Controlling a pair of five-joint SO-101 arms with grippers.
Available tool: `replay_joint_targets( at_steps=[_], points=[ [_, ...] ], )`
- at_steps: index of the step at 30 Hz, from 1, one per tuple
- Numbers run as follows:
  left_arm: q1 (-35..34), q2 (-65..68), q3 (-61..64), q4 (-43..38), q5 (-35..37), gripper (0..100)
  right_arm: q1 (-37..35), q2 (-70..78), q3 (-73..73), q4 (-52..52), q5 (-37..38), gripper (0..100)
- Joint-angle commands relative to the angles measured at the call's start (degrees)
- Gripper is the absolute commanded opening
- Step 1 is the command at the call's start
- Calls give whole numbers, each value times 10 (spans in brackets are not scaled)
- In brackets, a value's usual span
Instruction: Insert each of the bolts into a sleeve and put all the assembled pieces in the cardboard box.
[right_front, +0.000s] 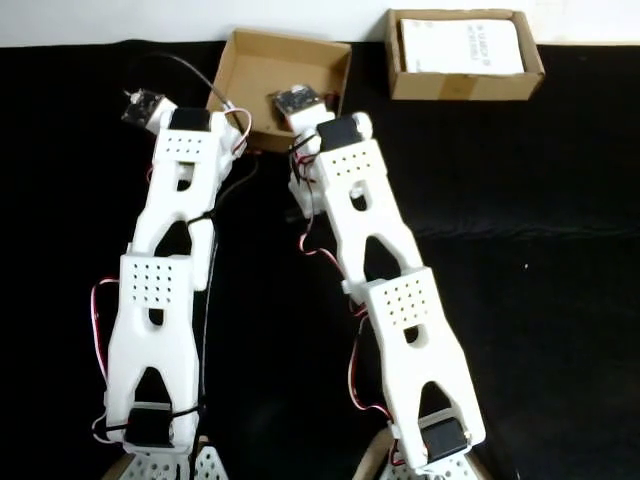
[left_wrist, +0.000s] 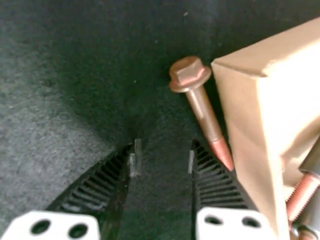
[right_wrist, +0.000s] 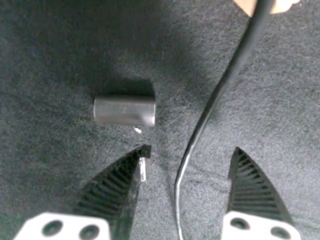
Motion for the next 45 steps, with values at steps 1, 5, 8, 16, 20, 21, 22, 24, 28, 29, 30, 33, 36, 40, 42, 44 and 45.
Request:
replay_joint_targets(
  at_steps=[1,5,8,16,20,21,22,24,28,29,30,33,36,40,42,44,45],
  points=[
    [-13,-8,-47,18,3,165,7,-26,-25,2,6,242],
    [-29,-6,-73,21,14,165,7,-26,-25,2,6,242],
    [-33,-3,-72,18,34,165,7,-26,-25,2,6,242],
    [-51,56,-77,-23,34,164,7,-25,-23,2,6,242],
    [-67,60,-77,-27,34,164,7,-25,-22,1,6,242],
    [-69,59,-77,-26,34,164,6,-25,-22,1,6,242],
    [-70,59,-78,-25,34,164,6,-25,-22,1,6,242],
    [-70,59,-96,-21,33,164,5,-25,-22,1,6,242],
    [-65,62,-172,27,32,164,6,-25,-22,1,6,242],
    [-65,64,-194,38,32,164,6,-25,-22,1,6,242],
    [-65,64,-211,46,32,164,6,-25,-22,1,6,242],
    [-65,65,-234,47,32,164,6,-25,-22,1,6,242],
    [-63,75,-236,45,32,164,7,-25,-22,1,6,242],
    [-58,116,-238,11,32,163,7,-25,-22,1,6,242],
    [-58,135,-239,-4,33,163,7,-25,-22,1,6,242],
    [-55,149,-239,-18,33,154,7,-25,-22,1,6,242],
    [-55,154,-239,-22,33,152,7,-25,-22,1,6,242]
  ],
)
